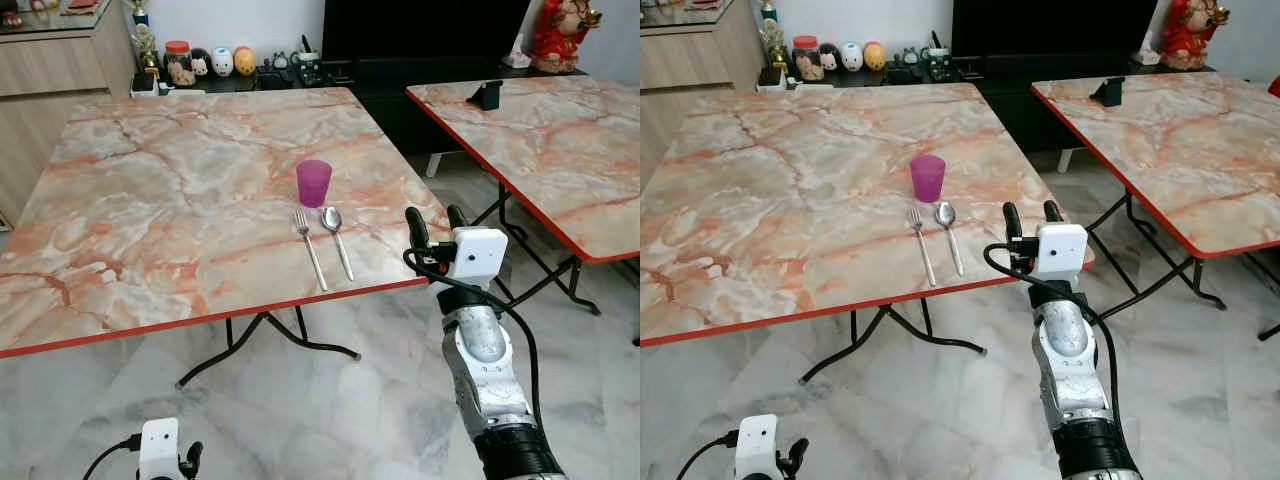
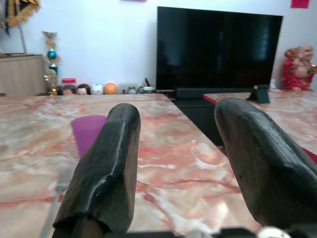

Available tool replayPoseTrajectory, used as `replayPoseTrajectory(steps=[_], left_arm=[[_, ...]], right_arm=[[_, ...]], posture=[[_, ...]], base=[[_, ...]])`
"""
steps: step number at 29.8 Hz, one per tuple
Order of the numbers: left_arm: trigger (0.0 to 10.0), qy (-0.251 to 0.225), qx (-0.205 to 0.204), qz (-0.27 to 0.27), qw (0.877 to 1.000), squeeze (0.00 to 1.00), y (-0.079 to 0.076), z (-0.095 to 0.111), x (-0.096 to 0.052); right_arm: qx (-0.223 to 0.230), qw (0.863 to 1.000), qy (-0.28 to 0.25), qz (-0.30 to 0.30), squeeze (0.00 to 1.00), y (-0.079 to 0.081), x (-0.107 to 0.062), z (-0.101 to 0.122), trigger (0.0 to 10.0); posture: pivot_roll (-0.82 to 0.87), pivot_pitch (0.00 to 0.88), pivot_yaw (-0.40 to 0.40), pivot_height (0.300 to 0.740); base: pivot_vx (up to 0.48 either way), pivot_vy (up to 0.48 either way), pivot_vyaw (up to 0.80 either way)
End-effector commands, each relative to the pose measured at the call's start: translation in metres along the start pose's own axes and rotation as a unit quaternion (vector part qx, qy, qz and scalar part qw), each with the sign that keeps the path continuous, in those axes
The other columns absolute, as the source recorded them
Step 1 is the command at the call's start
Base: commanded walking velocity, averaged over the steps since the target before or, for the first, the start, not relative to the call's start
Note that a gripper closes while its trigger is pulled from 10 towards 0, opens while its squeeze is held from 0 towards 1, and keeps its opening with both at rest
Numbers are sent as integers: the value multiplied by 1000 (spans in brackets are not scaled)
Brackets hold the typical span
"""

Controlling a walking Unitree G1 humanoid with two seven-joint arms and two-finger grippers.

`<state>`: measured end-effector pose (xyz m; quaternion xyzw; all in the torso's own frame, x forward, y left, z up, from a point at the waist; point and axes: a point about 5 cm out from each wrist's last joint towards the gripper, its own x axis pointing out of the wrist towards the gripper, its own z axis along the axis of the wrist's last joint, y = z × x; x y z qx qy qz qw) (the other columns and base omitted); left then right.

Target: Setting the table

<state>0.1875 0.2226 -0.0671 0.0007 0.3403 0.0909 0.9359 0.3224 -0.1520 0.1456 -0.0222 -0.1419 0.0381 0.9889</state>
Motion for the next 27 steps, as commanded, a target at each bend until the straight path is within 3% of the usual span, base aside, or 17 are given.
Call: replayPoseTrajectory(steps=[1, 8, 27], left_arm=[[10000, 2, 0, -1, 1000, 0, -2, -1, 0], [10000, -2, 2, -3, 1000, 0, -4, -1, 0], [10000, -9, 3, -5, 1000, 0, -7, 2, 0]], right_arm=[[-4, 1000, -1, -4, 0, -3, 1, 2, 10000], [-14, 1000, -2, 0, 0, -3, 0, 2, 10000], [-6, 1000, 1, -1, 0, -2, -1, 0, 10000]], posture=[[-76, 0, -19, 736], [-76, 0, -19, 736], [-76, 0, -15, 736]], base=[[0, 0, 0], [0, 0, 76], [0, 0, 727]])
